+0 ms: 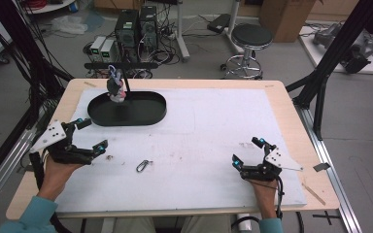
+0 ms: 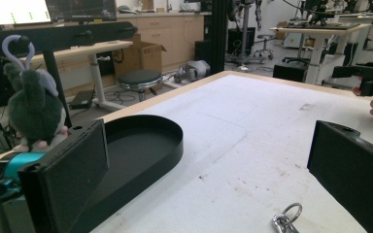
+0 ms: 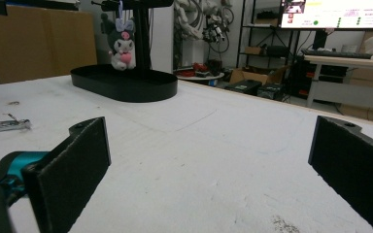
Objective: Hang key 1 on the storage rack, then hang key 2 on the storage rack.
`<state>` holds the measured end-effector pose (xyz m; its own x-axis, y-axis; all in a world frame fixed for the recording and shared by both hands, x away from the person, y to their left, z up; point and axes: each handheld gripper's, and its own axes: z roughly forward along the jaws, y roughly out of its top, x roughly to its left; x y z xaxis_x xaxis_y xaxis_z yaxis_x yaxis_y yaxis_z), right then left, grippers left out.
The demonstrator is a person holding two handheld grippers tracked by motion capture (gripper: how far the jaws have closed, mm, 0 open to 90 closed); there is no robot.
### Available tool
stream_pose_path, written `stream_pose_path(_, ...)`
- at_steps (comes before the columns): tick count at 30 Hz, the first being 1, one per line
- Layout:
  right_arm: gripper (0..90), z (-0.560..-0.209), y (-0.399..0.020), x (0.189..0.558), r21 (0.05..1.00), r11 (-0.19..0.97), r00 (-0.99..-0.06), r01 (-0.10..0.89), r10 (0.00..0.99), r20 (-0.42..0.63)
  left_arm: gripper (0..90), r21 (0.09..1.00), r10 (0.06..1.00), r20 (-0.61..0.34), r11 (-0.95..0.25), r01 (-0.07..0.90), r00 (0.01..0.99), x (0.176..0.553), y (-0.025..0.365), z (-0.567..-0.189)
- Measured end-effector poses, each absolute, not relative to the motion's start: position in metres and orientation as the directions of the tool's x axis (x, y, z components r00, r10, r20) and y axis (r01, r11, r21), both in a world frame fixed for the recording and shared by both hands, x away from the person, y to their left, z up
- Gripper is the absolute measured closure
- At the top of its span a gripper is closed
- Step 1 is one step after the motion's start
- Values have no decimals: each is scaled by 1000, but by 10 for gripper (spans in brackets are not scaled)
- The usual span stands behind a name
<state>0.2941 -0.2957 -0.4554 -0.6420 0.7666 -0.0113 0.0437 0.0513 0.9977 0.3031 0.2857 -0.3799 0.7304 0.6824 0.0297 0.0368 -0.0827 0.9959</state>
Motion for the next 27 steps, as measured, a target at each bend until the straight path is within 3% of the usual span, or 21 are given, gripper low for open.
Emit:
stream_pose_path(16, 7, -455, -295, 294, 998, 57, -642, 39, 767, -19, 17, 992, 659, 36, -115, 53, 751, 300, 282, -378)
stream_pose_path(27, 7, -455, -295, 294, 998, 55, -642, 40, 767, -17, 17, 960, 563, 100, -270, 68, 820, 301, 254, -379)
